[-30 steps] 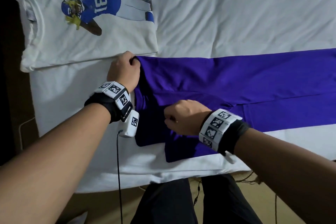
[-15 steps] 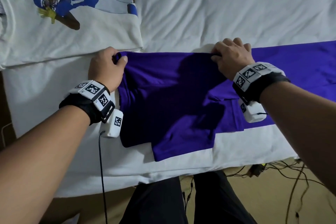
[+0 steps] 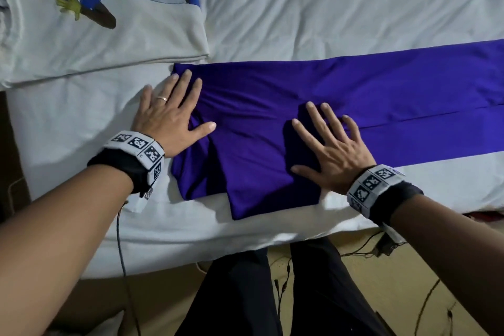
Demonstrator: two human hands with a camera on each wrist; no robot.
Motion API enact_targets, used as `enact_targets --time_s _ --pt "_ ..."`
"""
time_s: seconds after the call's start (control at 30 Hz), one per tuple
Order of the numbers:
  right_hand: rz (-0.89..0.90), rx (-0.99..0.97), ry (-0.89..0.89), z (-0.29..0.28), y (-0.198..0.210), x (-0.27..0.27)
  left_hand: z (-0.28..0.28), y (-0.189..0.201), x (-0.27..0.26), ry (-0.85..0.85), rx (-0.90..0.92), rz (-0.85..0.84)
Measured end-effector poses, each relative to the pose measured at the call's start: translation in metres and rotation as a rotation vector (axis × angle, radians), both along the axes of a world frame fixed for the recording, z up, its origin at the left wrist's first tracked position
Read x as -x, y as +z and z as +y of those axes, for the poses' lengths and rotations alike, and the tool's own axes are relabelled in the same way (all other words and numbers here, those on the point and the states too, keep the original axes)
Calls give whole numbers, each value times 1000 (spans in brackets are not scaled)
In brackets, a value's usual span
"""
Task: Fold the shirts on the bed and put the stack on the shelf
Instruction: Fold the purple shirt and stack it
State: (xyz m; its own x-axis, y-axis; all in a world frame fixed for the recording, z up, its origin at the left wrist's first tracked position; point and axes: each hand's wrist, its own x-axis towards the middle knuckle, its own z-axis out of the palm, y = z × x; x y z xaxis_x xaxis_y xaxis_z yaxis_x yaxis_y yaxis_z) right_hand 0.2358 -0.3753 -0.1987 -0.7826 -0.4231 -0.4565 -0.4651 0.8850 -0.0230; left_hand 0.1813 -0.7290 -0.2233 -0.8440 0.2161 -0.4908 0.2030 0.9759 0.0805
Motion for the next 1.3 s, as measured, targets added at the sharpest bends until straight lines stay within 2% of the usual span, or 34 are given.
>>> enact_targets --time_s 0.1,0.2,0.27,0.4,0.57,0.63,0.73,0.87,0.93,1.03,1.2,1.3 --pt "1 47 -15 -5 10 -11 7 3 -3 11 -52 72" --pt "46 200 -1 -32 19 -26 17 7 -15 -78 -106 163" --pt "37 288 42 -60 19 -39 18 6 -23 -123 -80 143" --pt "-47 285 230 -88 11 -65 1 4 -25 -40 -33 60" --pt "55 491 228 -107 18 -74 4 2 -28 -8 -52 58" --pt "17 451 202 -121 17 -74 10 2 -31 34 -87 87" --pt "-107 269 156 -131 13 -69 14 6 -34 -13 -146 160" --pt "-210 246 128 -128 29 -55 15 9 -35 -30 -143 104" --pt "-249 274 36 -117 36 -39 17 10 -33 -11 -132 96" --pt "-311 416 -213 -88 45 -3 23 15 -27 38 -147 107" --pt "-270 509 -604 -25 48 69 25 25 -7 88 -162 135" --pt "-231 486 -734 3 36 103 25 25 7 112 -187 150"
